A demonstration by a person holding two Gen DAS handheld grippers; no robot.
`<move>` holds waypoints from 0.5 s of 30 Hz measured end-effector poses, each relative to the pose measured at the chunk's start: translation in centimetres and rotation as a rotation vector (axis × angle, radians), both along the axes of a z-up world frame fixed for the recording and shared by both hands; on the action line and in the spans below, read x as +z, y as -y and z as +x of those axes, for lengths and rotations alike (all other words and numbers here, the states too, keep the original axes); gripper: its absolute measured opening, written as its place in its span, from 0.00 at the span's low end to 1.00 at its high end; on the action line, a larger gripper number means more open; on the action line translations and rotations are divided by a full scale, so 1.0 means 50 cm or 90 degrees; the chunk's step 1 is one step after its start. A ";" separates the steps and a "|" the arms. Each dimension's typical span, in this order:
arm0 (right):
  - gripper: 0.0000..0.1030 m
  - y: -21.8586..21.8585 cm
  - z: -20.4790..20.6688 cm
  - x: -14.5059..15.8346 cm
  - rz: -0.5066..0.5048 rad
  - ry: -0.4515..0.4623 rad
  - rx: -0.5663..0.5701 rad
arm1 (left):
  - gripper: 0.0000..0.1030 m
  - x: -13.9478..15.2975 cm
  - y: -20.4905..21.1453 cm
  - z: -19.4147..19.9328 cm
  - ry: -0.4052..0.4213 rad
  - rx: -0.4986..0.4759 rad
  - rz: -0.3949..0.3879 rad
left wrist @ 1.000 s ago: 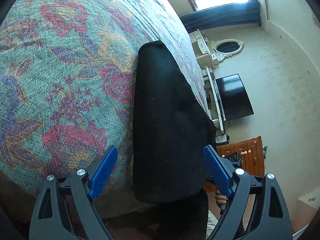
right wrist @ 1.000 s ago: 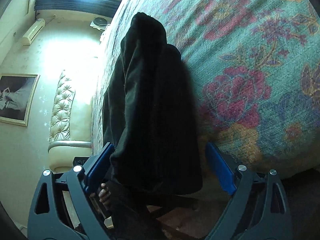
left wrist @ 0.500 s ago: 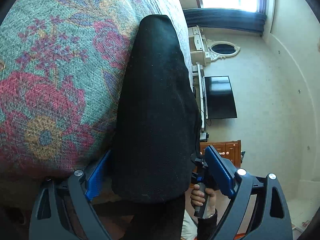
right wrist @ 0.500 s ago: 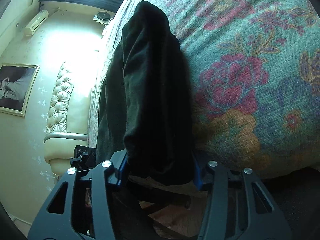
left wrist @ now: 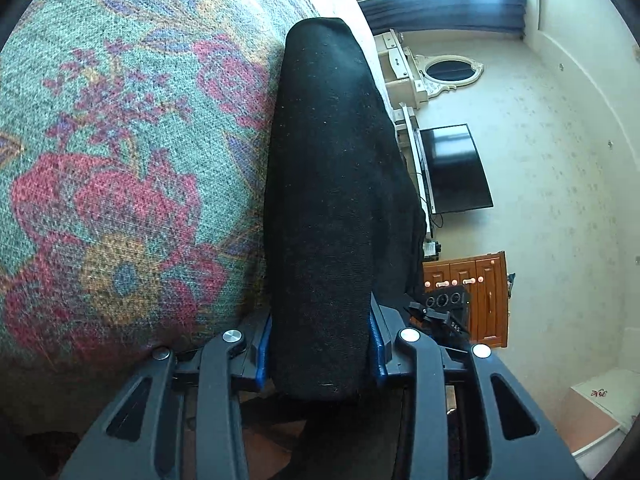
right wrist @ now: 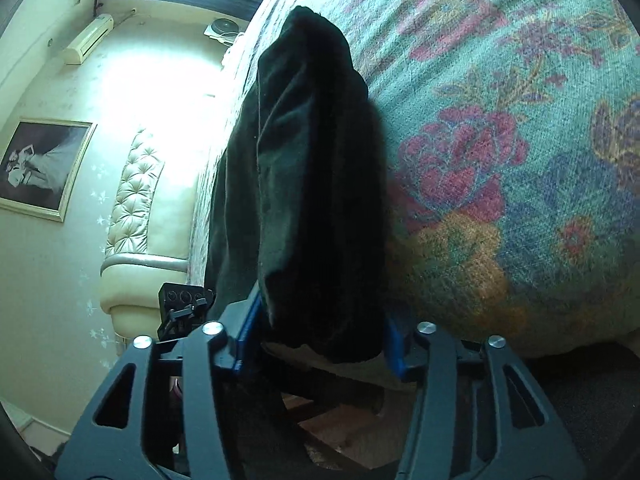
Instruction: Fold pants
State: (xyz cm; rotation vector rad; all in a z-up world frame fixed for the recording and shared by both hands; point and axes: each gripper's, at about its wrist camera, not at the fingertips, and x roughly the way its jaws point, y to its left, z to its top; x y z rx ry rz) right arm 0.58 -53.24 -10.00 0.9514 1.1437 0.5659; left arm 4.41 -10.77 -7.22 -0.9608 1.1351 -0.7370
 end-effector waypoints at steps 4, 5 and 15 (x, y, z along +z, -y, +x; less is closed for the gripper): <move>0.88 0.056 -0.001 0.047 -0.038 0.042 -0.038 | 0.73 0.028 -0.040 -0.013 0.033 0.020 -0.008; 0.88 0.066 0.005 0.050 -0.037 0.044 -0.045 | 0.81 0.040 -0.052 -0.015 0.048 0.032 -0.002; 0.88 0.037 0.207 0.013 0.002 0.038 -0.029 | 0.83 0.049 -0.048 0.122 0.091 0.029 0.060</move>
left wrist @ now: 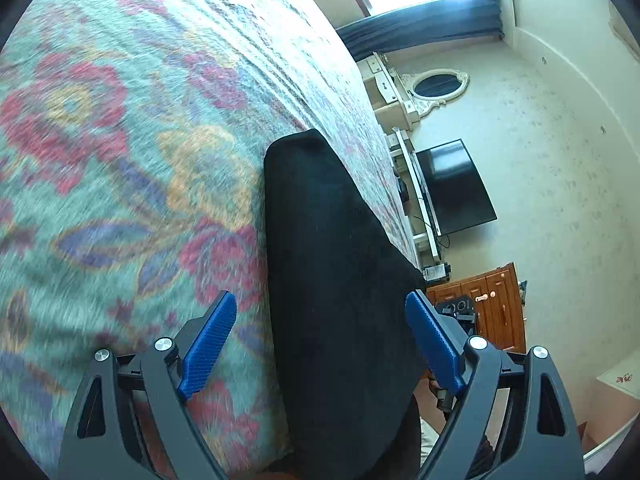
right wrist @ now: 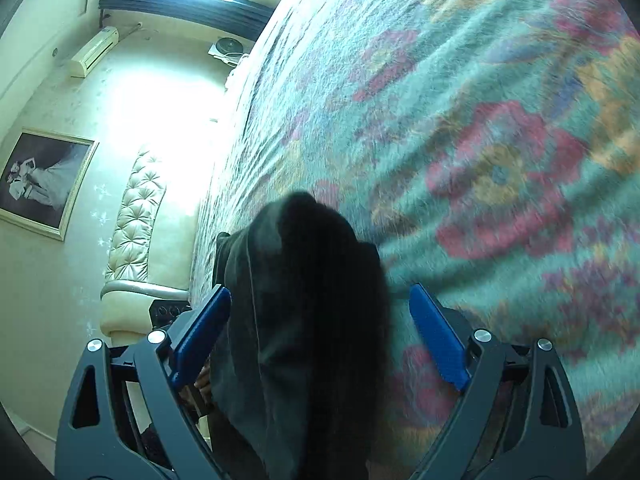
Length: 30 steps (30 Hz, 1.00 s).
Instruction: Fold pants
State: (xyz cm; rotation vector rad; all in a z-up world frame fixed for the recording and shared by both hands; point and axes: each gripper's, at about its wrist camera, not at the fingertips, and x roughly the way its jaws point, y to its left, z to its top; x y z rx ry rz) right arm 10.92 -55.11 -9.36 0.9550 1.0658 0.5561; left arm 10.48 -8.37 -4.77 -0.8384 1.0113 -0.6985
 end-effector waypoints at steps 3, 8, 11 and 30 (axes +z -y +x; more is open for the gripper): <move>0.89 -0.028 0.056 -0.001 0.044 -0.004 0.010 | 0.83 0.003 0.046 0.050 0.009 -0.025 0.032; 0.89 -0.036 0.090 -0.005 0.051 -0.006 0.034 | 0.85 -0.003 0.099 0.113 -0.012 -0.052 0.040; 0.88 -0.026 0.094 -0.007 0.064 0.000 0.049 | 0.85 -0.006 0.111 0.131 -0.028 -0.059 0.034; 0.41 -0.019 0.046 -0.027 0.003 0.006 0.004 | 0.33 0.018 0.153 0.119 -0.004 -0.029 0.204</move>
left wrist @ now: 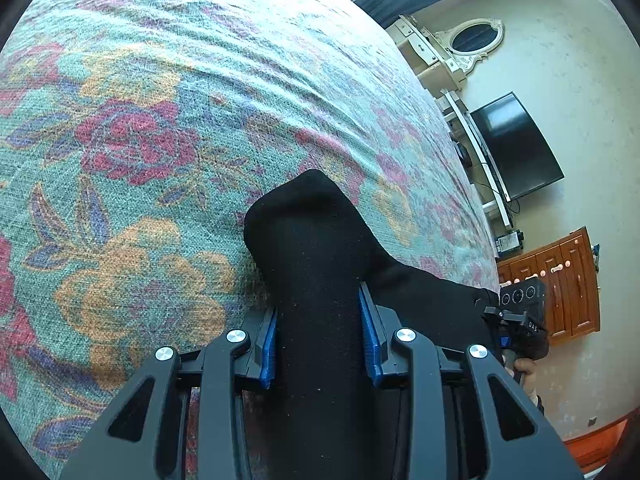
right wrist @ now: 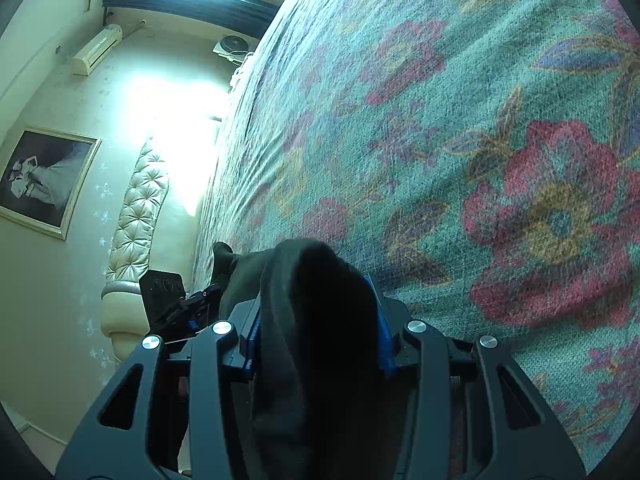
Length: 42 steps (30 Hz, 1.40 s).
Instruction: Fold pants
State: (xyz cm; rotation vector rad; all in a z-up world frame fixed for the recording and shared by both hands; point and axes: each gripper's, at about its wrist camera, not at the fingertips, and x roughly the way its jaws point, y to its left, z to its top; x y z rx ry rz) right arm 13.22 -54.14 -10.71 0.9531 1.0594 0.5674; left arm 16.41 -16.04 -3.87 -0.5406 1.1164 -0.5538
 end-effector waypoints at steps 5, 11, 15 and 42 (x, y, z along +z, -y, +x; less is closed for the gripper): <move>0.41 -0.010 0.003 0.007 -0.004 -0.002 -0.007 | 0.31 0.018 -0.002 -0.015 0.036 0.007 0.040; 0.41 -0.029 0.005 0.020 -0.015 -0.006 -0.011 | 0.31 0.032 0.003 -0.018 0.066 0.008 0.062; 0.41 -0.037 0.007 0.025 -0.025 -0.008 -0.011 | 0.30 0.032 -0.006 -0.023 0.073 0.011 0.063; 0.41 -0.128 0.072 0.055 -0.062 -0.013 0.024 | 0.27 0.036 -0.095 -0.045 0.068 0.050 0.045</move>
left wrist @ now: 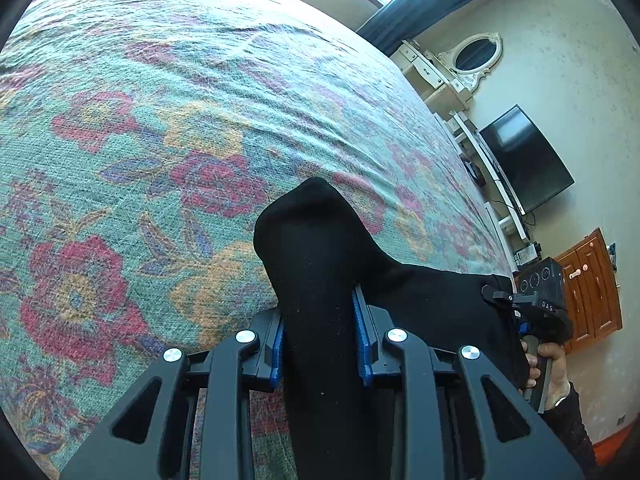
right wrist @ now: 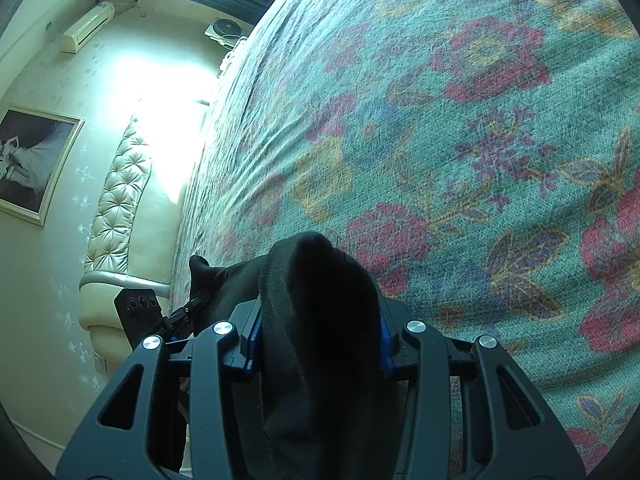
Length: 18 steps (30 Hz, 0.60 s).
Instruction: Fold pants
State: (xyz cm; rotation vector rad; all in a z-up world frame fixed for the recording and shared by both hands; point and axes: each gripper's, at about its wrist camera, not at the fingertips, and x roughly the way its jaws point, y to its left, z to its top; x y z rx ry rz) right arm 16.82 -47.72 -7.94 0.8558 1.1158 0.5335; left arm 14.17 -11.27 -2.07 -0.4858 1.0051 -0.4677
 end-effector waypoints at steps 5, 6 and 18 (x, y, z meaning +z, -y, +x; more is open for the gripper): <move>0.41 -0.020 0.008 0.002 -0.003 -0.003 0.006 | 0.27 0.000 -0.015 -0.002 0.000 0.007 0.000; 0.41 -0.023 0.010 0.002 -0.003 -0.004 0.008 | 0.27 0.000 -0.019 -0.002 0.000 0.009 0.001; 0.41 -0.072 0.032 -0.002 0.012 -0.006 0.030 | 0.27 -0.007 -0.078 0.019 -0.026 0.038 -0.021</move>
